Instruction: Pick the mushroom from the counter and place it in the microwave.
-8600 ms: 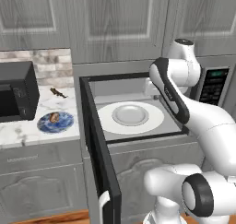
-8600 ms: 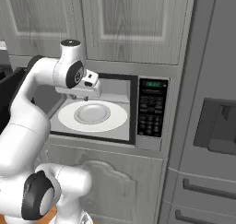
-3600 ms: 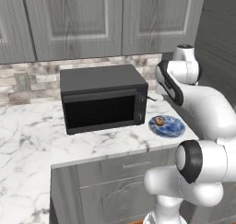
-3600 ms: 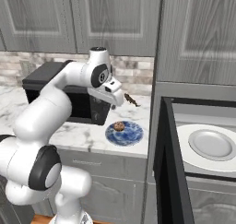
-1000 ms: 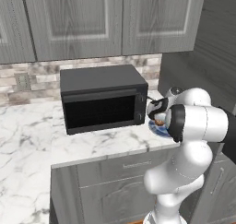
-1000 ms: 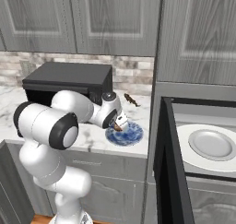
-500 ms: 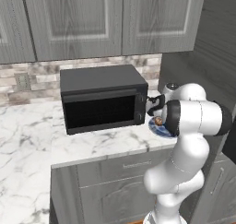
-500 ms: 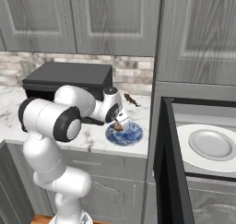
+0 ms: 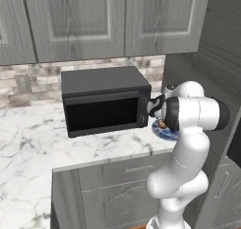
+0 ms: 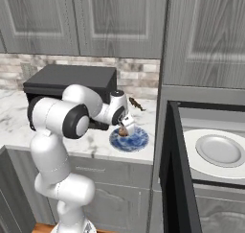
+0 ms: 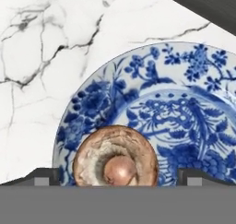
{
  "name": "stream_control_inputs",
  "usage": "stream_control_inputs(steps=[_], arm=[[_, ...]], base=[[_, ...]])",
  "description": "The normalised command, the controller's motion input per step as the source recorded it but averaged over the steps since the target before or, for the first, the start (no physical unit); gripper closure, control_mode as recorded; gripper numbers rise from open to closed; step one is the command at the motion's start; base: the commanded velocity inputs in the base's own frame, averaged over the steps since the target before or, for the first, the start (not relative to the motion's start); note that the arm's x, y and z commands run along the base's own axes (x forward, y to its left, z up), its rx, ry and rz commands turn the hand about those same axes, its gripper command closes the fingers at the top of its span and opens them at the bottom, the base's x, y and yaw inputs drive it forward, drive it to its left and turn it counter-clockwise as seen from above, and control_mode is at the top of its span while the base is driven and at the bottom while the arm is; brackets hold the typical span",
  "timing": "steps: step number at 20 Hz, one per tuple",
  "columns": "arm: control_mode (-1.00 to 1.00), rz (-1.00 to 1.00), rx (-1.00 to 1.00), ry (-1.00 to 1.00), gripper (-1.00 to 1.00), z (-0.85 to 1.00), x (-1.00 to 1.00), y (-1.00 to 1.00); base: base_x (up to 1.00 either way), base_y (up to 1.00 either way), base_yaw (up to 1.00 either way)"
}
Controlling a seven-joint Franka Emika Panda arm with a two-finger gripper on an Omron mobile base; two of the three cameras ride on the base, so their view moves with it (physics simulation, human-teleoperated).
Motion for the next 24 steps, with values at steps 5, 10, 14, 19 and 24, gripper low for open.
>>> stream_control_inputs(steps=[5,10,14,19,24], arm=[[-1.0,0.0,0.0,0.0,-1.0,-0.3,0.0,0.0],[-1.0,0.0,0.0,0.0,-1.0,-0.24,0.02,0.0],[-1.0,0.0,0.0,0.02,1.0,-0.26,0.0,0.0],[-1.0,0.0,0.0,0.0,1.0,-0.07,0.02,0.0],[-1.0,0.0,0.0,-0.01,1.0,0.51,-0.44,-0.02]], base=[[0.0,0.0,0.0],[0.0,0.0,0.0],[0.0,0.0,0.0],[0.0,0.0,0.0],[0.0,0.0,0.0]])
